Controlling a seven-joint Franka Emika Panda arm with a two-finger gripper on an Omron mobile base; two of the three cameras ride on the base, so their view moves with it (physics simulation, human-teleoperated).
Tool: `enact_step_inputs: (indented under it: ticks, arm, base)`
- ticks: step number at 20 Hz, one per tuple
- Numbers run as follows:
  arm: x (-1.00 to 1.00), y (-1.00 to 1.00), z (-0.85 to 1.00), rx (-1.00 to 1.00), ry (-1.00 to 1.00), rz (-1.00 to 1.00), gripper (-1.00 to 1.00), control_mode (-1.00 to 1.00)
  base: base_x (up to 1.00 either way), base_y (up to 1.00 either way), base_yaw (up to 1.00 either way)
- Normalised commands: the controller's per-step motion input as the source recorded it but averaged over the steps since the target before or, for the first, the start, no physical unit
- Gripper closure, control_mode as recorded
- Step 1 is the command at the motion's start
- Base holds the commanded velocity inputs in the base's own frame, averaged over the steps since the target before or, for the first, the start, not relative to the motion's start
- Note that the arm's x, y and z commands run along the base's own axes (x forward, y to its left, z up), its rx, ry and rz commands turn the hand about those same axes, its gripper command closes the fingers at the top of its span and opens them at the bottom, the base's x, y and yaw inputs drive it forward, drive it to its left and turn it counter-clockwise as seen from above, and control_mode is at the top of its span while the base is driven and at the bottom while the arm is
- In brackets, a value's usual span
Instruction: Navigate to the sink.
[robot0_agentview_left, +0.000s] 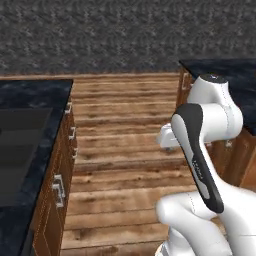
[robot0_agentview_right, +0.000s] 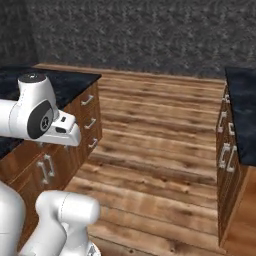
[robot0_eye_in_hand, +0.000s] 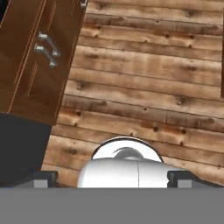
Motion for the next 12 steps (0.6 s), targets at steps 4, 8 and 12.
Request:
enact_step_inputs:
  ticks: [4,8,12]
  arm:
    - [0.0,0.0,0.0,0.0,0.0,0.0,-1.0,1.0]
    - [0.0,0.0,0.0,0.0,0.0,0.0,-1.0,1.0]
    - [0.0,0.0,0.0,0.0,0.0,0.0,-1.0,1.0]
  base:
    - [0.57,0.0,0.95]
    - [0.67,0.0,0.97]
    - [0.65,0.0,1.0]
